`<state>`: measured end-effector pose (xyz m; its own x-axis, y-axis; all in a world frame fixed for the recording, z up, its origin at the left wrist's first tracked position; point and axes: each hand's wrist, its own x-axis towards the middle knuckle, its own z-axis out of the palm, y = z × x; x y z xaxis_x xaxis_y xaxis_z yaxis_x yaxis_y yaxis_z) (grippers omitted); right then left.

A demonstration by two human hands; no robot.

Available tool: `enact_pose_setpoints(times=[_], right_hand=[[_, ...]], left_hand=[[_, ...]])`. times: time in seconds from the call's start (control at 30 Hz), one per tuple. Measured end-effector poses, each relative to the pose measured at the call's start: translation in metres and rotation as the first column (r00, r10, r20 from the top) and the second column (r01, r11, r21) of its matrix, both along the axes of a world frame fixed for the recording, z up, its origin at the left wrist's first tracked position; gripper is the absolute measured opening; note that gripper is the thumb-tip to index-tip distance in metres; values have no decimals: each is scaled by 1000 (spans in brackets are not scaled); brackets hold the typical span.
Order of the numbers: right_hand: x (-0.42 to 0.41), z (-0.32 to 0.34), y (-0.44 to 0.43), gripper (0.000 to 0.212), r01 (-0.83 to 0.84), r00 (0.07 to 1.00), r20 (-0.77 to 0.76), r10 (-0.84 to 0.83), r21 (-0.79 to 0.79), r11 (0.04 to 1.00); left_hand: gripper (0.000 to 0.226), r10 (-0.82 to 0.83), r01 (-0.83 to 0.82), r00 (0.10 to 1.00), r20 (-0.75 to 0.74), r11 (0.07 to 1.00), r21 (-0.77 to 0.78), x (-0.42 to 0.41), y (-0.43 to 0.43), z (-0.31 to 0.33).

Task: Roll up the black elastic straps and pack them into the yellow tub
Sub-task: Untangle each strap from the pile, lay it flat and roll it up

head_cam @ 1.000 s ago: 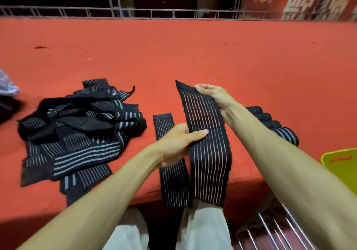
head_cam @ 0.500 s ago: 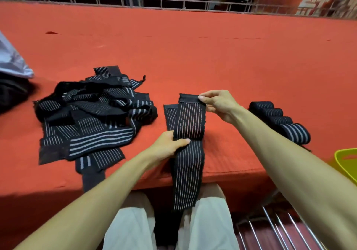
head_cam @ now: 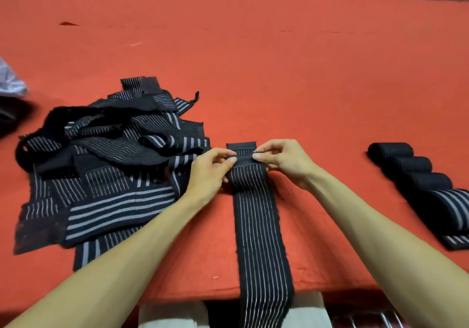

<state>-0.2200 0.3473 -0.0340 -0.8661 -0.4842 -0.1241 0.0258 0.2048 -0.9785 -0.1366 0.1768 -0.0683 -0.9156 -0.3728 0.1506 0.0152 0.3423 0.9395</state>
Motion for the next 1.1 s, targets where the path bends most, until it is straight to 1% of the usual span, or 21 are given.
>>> enact_pose_setpoints(times=[0.1,0.17,0.2,0.3,0.5,0.57,0.77,0.87,0.97,1.03,1.1], right_hand=[[-21,-13,-11,8,84,991,-108,-79,41,996],[-39,-24,-18,8,138,975,-189,-119,90,986],[-48,-30,-22,10,172,962,-233,-141,118,978],[-67,-45,-30,19,250,905,-392,-164,178,952],[-82,-63,-36,4,279,869,-473,-147,221,935],[-81,-63,-36,3,278,859,-494,-132,234,932],[-86,-65,-38,11,266,863,-492,-117,245,932],[-86,-66,-39,12,258,857,-510,-75,297,919],[-84,-64,-40,4,244,850,-525,-29,344,907],[-78,-61,-38,7,224,854,-520,-23,327,918],[-69,-52,-33,10,212,857,-513,-43,276,937]], left_hand=[[10,55,-57,998,-26,996,-73,-25,-5,-5],[9,93,-98,995,-36,980,-176,-44,-9,-7],[9,104,-110,994,-37,969,-220,-54,-12,-9],[12,118,-119,993,-19,957,-265,-73,-17,-15],[17,155,-146,988,-11,902,-406,-87,-18,-30],[18,165,-148,986,-1,884,-444,-88,-18,-30],[27,174,-126,983,56,866,-484,-91,-19,-34],[19,164,-104,983,87,875,-473,-91,-17,-35],[13,136,-67,982,129,897,-437,-87,-13,-30],[8,90,-34,990,112,903,-429,-80,-11,-26],[5,24,10,995,95,937,-348,-70,-8,-18]])
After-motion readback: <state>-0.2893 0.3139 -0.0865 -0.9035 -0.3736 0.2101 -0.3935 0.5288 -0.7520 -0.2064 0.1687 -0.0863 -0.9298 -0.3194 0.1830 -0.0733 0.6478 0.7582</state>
